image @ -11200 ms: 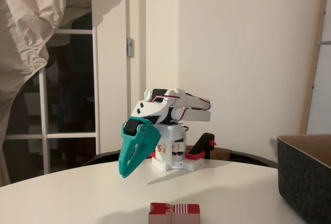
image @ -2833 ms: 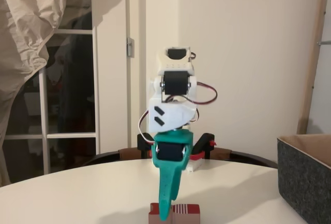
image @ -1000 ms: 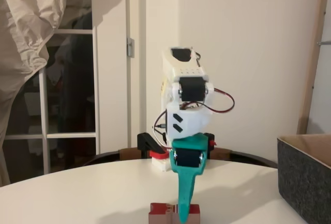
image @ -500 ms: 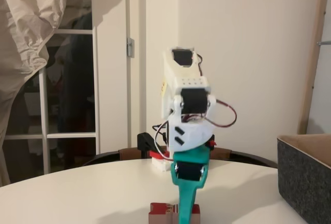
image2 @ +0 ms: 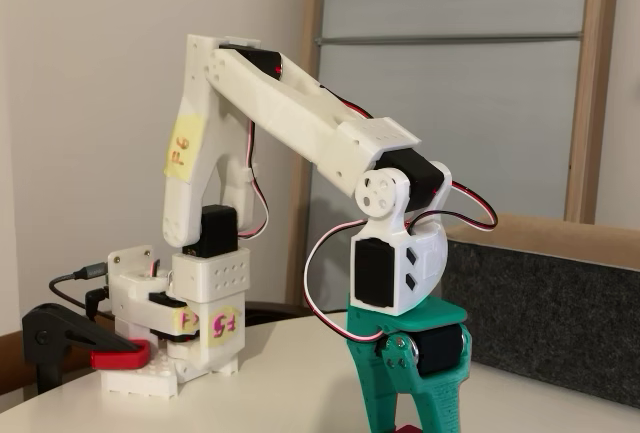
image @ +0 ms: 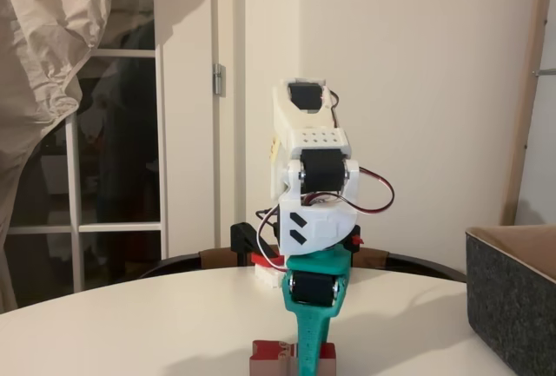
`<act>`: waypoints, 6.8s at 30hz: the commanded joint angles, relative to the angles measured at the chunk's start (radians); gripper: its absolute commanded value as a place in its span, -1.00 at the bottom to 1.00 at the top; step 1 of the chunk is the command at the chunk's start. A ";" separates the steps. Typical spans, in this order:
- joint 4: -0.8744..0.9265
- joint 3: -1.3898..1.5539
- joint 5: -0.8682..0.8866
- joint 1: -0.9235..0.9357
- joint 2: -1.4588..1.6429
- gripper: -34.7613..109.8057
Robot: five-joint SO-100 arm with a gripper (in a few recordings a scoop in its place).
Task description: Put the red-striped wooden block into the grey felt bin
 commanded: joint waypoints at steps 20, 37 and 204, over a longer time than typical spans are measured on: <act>-0.008 -0.008 0.035 0.038 0.023 -0.41; -0.003 -0.006 0.089 0.075 0.155 -0.50; 0.225 -0.075 0.357 0.721 0.925 -0.33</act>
